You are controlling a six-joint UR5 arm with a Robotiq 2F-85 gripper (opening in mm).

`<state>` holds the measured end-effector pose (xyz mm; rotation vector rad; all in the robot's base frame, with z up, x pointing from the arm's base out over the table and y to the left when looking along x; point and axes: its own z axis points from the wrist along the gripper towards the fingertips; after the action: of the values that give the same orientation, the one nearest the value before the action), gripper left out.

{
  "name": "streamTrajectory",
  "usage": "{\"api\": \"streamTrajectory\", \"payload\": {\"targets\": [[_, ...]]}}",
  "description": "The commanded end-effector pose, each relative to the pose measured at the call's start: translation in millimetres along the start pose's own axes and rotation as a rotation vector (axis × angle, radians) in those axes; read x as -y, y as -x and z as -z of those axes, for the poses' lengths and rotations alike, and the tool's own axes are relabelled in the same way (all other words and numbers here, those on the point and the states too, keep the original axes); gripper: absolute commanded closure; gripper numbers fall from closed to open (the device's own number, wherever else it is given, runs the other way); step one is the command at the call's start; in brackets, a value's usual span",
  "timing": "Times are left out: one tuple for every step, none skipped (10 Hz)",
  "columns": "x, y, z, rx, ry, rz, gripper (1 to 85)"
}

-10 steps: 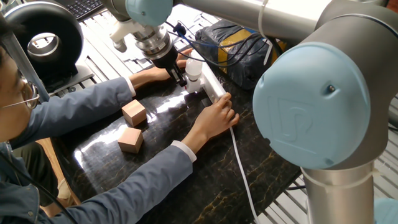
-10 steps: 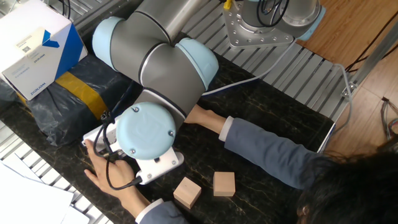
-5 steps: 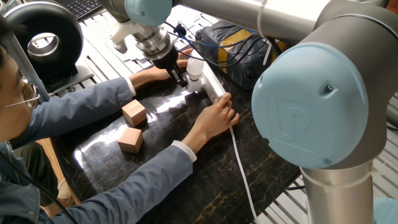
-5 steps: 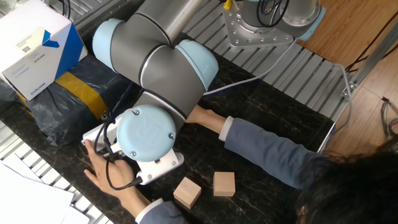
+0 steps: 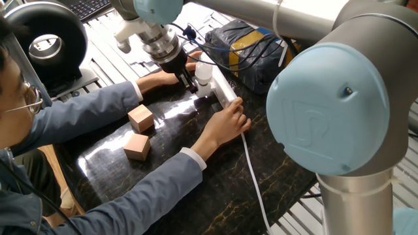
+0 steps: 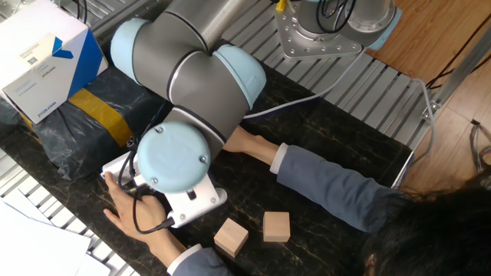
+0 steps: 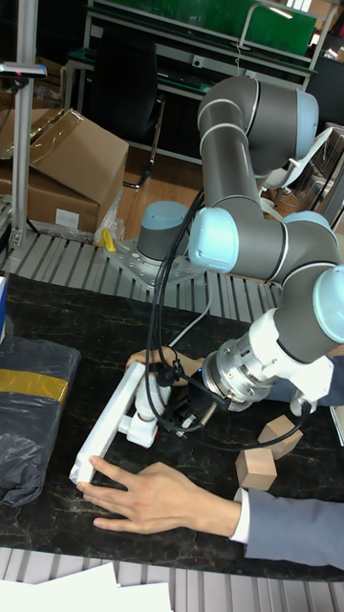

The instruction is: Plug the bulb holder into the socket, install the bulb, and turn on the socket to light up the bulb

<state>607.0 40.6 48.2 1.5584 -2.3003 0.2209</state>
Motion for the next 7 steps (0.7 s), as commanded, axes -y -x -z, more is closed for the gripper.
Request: {"api": "streamTrajectory", "payload": {"targets": [[-6.8,17.6,10.9,0.088,0.015,-0.011,84.7],[-10.4,22.6,19.6,0.124,0.016,-0.024,84.7],[-11.3,19.8,27.1,0.13,0.012,-0.026,84.7],[-10.6,18.5,36.4,0.147,0.006,-0.028,84.7],[-12.2,14.6,51.2,0.171,0.015,-0.023,84.0],[-0.7,10.0,70.1,0.212,-0.018,0.009,81.7],[8.9,11.3,86.4,0.27,-0.05,0.016,73.7]]}}
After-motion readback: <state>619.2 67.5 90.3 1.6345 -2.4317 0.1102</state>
